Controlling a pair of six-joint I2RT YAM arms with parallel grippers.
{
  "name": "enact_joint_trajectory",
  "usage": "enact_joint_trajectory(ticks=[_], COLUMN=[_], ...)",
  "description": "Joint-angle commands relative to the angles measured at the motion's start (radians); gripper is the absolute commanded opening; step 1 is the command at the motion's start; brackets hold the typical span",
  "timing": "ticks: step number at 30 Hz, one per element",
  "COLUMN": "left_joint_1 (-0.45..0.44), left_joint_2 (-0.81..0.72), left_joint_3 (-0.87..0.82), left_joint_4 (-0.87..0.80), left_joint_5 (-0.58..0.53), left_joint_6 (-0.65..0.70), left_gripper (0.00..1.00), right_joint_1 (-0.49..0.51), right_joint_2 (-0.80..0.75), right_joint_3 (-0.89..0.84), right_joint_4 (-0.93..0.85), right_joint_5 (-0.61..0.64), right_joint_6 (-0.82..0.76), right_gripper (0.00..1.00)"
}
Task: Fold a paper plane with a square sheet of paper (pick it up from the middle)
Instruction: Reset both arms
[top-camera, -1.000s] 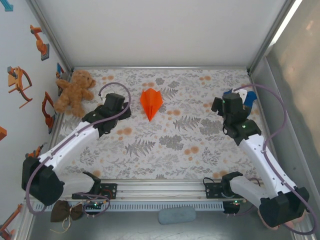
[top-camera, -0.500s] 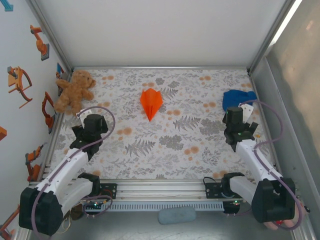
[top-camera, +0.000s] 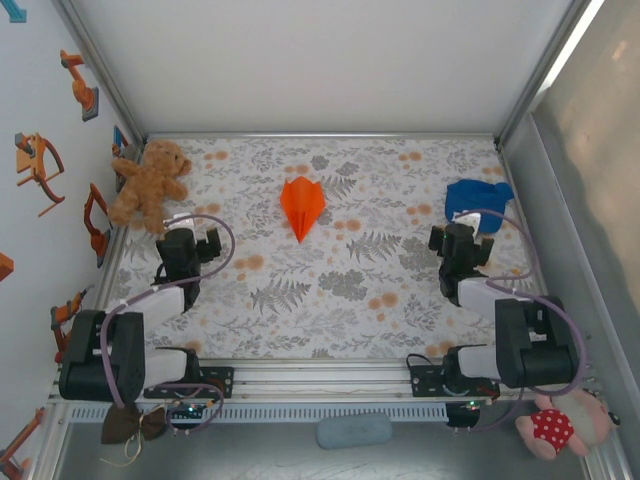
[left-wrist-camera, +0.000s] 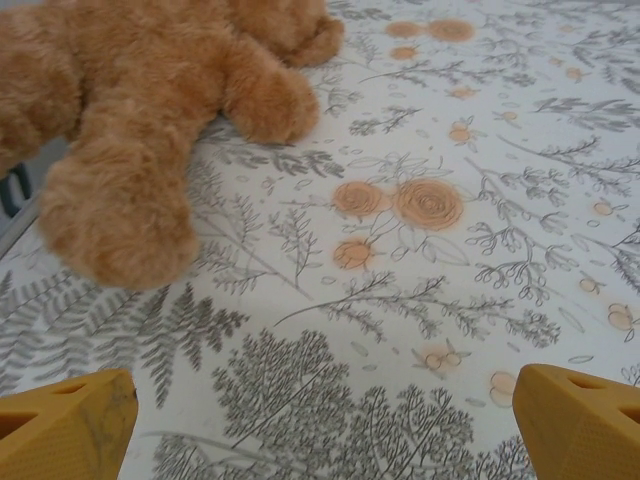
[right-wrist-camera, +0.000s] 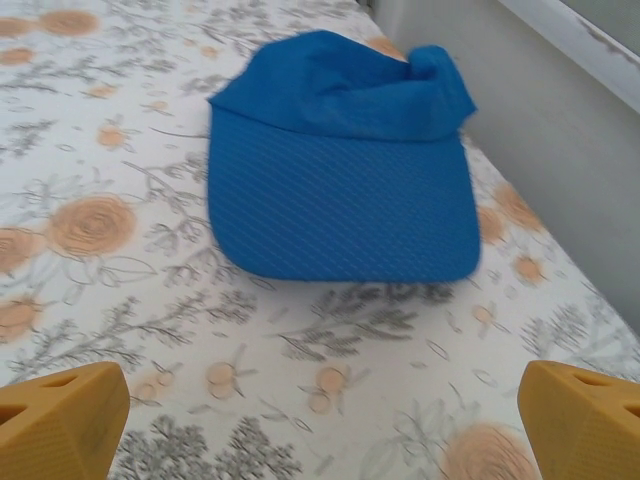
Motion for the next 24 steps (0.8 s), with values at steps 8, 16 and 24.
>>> enact_joint_trajectory(ticks=[8, 16, 24], left_joint_1=[0.096, 0.104, 0.099], left_joint_2=[0.155, 0.258, 0.263], left_joint_3=[0.022, 0.054, 0.076], left_joint_4=[0.259, 0.277, 0.254], left_joint_5=[0.285, 0.281, 0.234], left_joint_6=[0.077, 0.073, 0.060], left_gripper=[0.96, 0.96, 0.96], right_joint_1=[-0.062, -0.089, -0.092], right_joint_2=[0.146, 0.206, 0.204], right_joint_3=[0.006, -0.021, -0.014], right_joint_4=[0.291, 0.389, 0.373], right_joint_5=[-0.183, -0.181, -0.173], right_joint_6=[-0.064, -0.029, -0.019], right_gripper=[0.98, 0.96, 0.99])
